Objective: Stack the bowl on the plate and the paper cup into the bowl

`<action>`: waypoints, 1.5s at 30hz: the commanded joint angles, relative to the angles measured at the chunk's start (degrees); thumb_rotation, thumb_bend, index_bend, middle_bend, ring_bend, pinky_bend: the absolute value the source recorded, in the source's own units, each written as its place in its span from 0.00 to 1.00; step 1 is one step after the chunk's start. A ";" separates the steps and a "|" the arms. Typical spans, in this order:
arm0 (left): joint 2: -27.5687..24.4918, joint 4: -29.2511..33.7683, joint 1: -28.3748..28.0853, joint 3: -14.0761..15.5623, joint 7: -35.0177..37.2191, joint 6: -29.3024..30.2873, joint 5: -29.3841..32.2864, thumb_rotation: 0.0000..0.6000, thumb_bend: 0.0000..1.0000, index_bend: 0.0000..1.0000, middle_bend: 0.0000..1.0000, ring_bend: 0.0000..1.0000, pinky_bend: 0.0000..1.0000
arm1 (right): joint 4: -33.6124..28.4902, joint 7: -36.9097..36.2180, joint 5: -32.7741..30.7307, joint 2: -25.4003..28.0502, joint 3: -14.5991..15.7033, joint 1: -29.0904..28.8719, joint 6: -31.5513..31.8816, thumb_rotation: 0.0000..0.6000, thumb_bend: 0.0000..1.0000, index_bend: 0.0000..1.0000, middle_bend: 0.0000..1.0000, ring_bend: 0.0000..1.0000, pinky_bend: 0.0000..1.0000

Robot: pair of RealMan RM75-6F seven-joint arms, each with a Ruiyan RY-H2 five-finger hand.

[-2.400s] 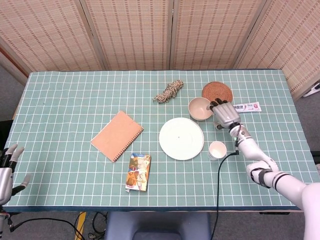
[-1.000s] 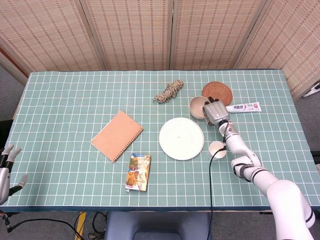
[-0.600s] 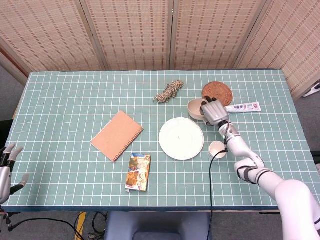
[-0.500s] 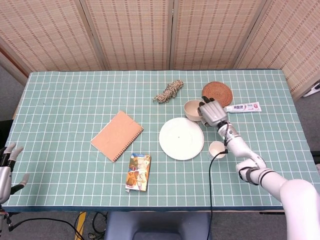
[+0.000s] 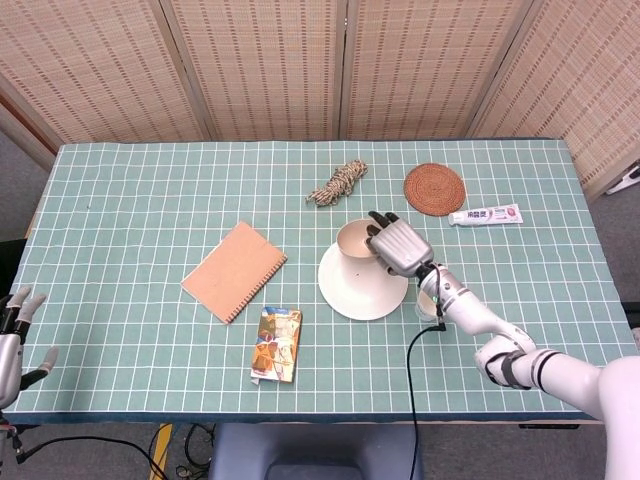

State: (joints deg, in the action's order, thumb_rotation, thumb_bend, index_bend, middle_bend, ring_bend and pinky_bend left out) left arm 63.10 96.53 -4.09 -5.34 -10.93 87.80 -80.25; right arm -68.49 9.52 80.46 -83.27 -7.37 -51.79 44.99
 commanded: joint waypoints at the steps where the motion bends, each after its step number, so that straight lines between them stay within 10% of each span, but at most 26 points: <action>1: 0.07 -0.12 0.02 0.03 0.16 -0.01 -0.06 1.00 0.29 0.14 0.02 0.09 0.03 | -2.03 1.69 0.31 0.49 0.90 0.51 0.57 1.00 0.44 0.58 0.31 0.09 0.21; 18: 0.08 -0.49 0.17 0.10 0.73 0.13 -0.41 1.00 0.29 0.14 0.02 0.09 0.03 | -2.74 5.25 -0.77 -0.71 3.08 2.14 0.49 1.00 0.44 0.57 0.30 0.09 0.21; 29: 0.38 -0.53 -0.21 -0.04 0.44 -0.25 -0.51 1.00 0.29 0.14 0.02 0.09 0.03 | -6.48 7.64 -2.61 1.57 3.12 3.30 0.85 1.00 0.28 0.02 0.11 0.04 0.17; 45: 0.30 -0.29 -0.86 -0.39 0.08 -0.82 -0.48 1.00 0.29 0.14 0.02 0.09 0.03 | -19.30 5.74 1.04 12.16 4.51 9.44 10.17 1.00 0.28 0.00 0.11 0.03 0.17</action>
State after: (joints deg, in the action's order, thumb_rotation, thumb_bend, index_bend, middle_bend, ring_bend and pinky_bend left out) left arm 63.39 96.23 -4.94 -5.73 -10.84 86.99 -80.72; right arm -86.26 15.56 81.01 -72.53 -3.31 -43.51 54.09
